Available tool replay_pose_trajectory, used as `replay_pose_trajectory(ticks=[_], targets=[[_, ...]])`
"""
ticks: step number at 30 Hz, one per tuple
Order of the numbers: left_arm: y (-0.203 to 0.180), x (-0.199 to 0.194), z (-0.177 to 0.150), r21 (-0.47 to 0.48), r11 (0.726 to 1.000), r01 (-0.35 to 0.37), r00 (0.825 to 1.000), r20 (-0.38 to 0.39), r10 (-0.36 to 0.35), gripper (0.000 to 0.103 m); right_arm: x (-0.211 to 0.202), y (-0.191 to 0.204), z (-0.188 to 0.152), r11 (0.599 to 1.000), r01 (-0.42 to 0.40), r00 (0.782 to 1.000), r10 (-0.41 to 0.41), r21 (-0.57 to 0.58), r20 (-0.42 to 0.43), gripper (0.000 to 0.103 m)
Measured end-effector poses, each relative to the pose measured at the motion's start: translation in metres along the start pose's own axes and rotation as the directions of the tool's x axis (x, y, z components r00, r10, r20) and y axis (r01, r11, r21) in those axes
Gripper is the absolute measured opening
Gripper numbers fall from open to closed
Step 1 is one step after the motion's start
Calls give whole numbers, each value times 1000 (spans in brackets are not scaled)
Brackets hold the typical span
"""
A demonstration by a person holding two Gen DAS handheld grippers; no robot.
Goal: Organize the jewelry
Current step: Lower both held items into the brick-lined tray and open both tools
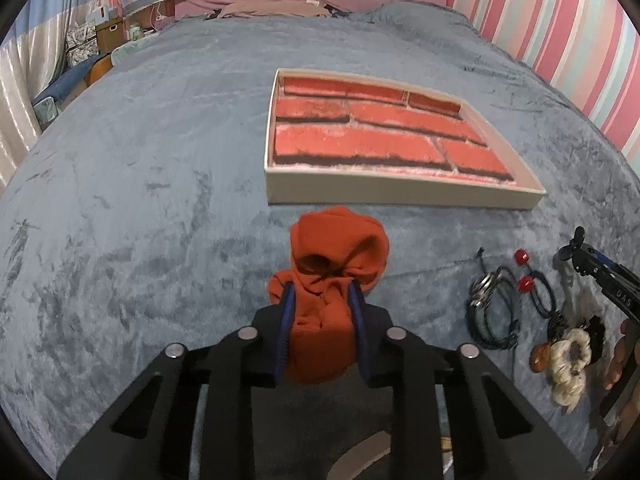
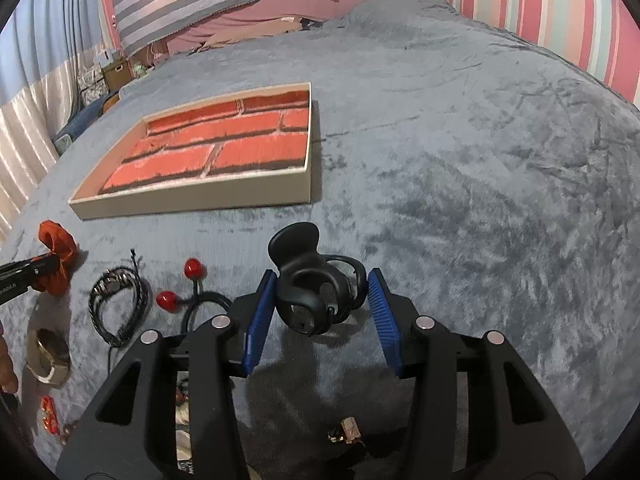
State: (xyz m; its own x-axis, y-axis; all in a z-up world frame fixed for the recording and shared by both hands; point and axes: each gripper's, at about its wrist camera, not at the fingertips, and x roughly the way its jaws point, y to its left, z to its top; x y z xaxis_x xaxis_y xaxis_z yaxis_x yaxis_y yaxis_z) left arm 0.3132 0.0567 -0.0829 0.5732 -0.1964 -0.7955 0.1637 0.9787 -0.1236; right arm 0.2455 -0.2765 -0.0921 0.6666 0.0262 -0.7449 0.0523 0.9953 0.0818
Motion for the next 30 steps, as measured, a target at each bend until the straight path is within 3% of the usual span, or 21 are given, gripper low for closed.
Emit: replay_pose_trajectory(ticks=[8,14,21,30], targets=[[-10,-11,50,8,999,51,997,59,-51,19,-7,5,49,1000,-20,997,19,11,72,47],[-19,18,113,34,999,38,995,94,-41,14,28,26,112,999,-36,994,36,-2,105,47],[-10,71,169,26,999,26,997,74,-28,11,107,40,166,1000,-18,999,18,-12,37,47],[18,140,214,-58,998,5,1000,-18,-6,10,170,60,194,1000,-10,998,9,-15,-66,47]])
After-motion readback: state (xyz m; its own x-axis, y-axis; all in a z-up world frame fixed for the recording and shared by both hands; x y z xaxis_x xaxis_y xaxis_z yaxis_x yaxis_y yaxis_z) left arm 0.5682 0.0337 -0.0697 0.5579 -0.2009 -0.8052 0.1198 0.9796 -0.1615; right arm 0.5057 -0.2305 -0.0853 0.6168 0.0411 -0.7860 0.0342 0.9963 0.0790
